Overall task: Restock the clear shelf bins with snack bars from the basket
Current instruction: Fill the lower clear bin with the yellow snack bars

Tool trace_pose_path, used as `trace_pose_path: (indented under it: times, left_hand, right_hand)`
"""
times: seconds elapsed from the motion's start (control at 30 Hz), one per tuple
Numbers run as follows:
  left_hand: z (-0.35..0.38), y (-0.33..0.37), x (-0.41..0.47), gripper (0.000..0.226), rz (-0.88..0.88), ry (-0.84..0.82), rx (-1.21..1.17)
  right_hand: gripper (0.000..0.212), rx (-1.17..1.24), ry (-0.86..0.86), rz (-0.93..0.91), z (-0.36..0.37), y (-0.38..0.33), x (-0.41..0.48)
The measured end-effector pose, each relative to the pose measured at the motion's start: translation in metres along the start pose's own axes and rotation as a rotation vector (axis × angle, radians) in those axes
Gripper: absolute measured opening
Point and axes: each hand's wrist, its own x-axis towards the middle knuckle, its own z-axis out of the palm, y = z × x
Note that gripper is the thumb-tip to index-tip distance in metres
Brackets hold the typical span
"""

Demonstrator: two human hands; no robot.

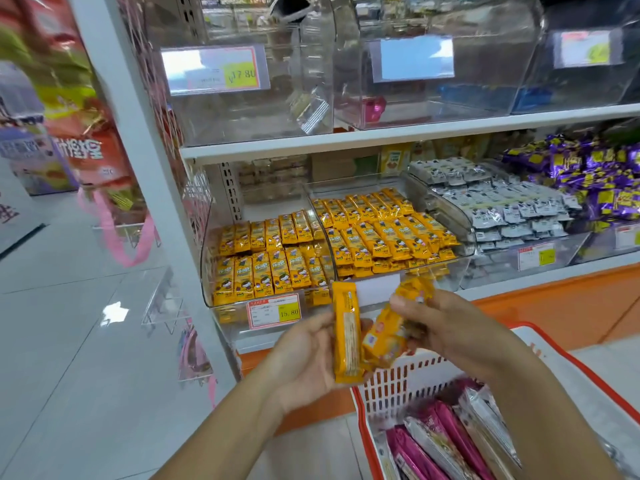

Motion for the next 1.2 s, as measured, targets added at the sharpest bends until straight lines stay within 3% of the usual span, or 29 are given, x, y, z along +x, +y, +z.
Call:
trace_pose_path:
  times: [0.07,0.13,0.3,0.37,0.43,0.6,0.8,0.83,0.9,0.93,1.07,1.2]
  left_hand:
    - [-0.003,0.004,-0.004,0.052,0.012,-0.018,0.004]
    - [-0.005,0.008,-0.008,0.047,0.037,-0.029,-0.009]
    - [-0.008,0.016,-0.014,0.032,0.198,0.034,0.091]
    - [-0.009,0.02,-0.016,0.036,0.28,0.092,0.127]
    - [-0.013,0.025,-0.017,0.042,0.344,0.146,0.203]
    - [-0.02,0.033,-0.024,0.05,0.366,0.185,0.336]
    - [-0.028,0.041,-0.035,0.079,0.397,0.334,0.357]
    - [-0.032,0.043,-0.036,0.068,0.395,0.338,0.314]
    - [-0.041,0.044,-0.035,0.018,0.376,0.342,0.237]
    - [-0.044,0.045,-0.035,0.004,0.364,0.331,0.213]
    - [-0.05,0.046,-0.037,0.027,0.346,0.278,0.128]
    - [-0.052,0.051,-0.041,0.022,0.337,0.248,0.033]
  right_hand:
    - [0.016,0.091,-0.017,-0.018,0.005,-0.001,0.001]
    - [0.023,0.131,0.002,-0.035,0.009,-0.003,0.006]
    - [0.03,-0.059,0.12,-0.031,0.023,-0.012,0.015]
    - [0.047,-0.114,0.12,-0.061,0.028,-0.014,0.02]
    - [0.051,-0.156,0.135,-0.084,0.034,-0.015,0.026]
    - [0.021,-0.104,0.198,-0.102,0.055,-0.027,0.037]
    - [0.028,-0.207,0.241,-0.172,0.065,-0.046,0.057]
    - [0.031,-0.258,0.27,-0.201,0.064,-0.052,0.067]
    - [0.035,-0.366,0.293,-0.24,0.061,-0.069,0.093]
    - [0.036,-0.452,0.283,-0.243,0.061,-0.078,0.107]
    - [0.032,-0.871,0.161,-0.094,0.063,-0.099,0.157]
    - [0.022,-0.924,0.033,0.122,0.067,-0.101,0.187]
